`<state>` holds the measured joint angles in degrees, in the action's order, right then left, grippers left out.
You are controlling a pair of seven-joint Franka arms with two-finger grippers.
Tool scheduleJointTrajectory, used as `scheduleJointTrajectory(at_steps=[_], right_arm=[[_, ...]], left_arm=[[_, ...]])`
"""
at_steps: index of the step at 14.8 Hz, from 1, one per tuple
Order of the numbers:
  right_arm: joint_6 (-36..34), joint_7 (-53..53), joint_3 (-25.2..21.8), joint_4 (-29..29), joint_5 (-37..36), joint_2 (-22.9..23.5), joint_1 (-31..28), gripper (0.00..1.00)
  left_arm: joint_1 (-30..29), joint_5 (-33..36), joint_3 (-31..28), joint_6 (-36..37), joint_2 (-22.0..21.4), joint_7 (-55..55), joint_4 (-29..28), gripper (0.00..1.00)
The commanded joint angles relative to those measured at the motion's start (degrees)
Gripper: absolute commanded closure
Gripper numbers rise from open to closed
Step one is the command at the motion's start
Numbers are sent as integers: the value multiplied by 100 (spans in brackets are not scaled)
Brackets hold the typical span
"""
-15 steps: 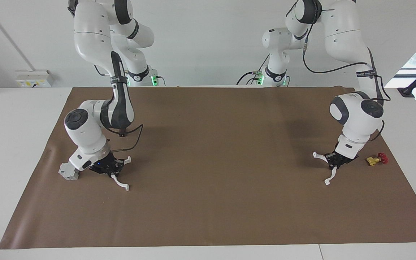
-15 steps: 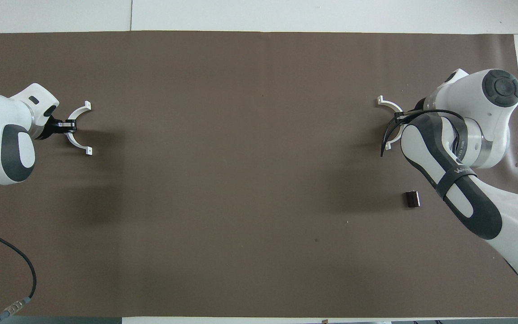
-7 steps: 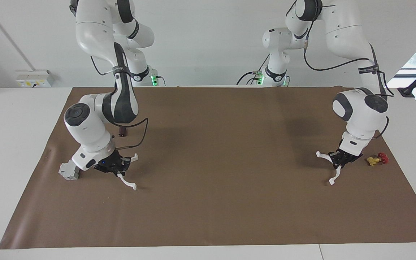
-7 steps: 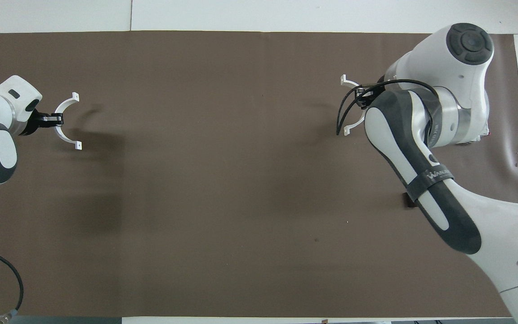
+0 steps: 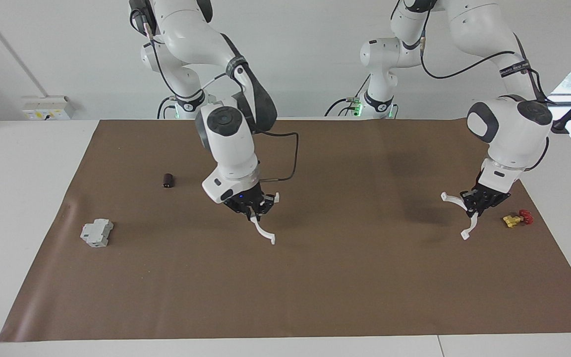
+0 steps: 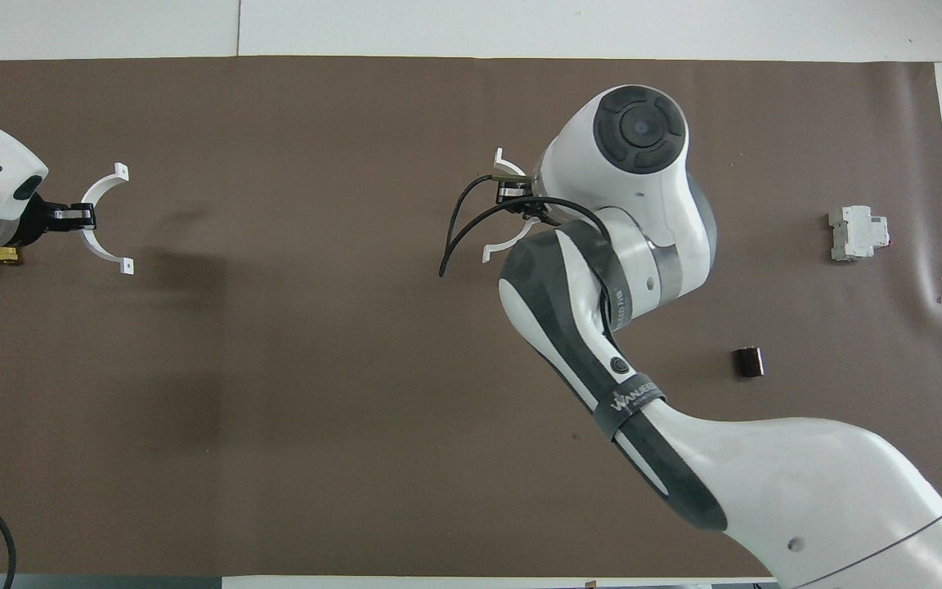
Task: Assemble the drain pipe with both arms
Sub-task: 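Lift both clamp halves and carry them toward each other, then press the right gripper's clamp half onto the left gripper's half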
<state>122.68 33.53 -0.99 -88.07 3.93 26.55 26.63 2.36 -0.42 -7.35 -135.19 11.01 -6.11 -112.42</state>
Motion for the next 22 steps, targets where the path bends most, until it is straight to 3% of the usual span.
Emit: scheduleJointTrajectory(at_steps=[1,7,11,15,17,20,22], right_arm=[[370,601,-25,159,3,359,465,78],[546,575,63,237,-382,842,668,78],[371,523,72,878,-507,1378,860,78],[440,338,90,880,-771,1405,818,74],[633,329,81,810,-727,1405,835,62],[521,329,81,835,-805,1379,818,17],[161,94,63,844,-780,1073,521,0]], left_arm=[[282,-55,-30,-25,-91,48,-131,100],[1001,-20,-38,-7,216,636,219,100],[1529,24,-47,2,463,1155,404,100],[2057,533,-38,54,1016,2156,966,100],[2302,726,-38,28,1192,2420,1029,100],[2522,859,-38,2,1228,2562,1012,100],[2646,850,-38,-51,1324,2614,1029,100]])
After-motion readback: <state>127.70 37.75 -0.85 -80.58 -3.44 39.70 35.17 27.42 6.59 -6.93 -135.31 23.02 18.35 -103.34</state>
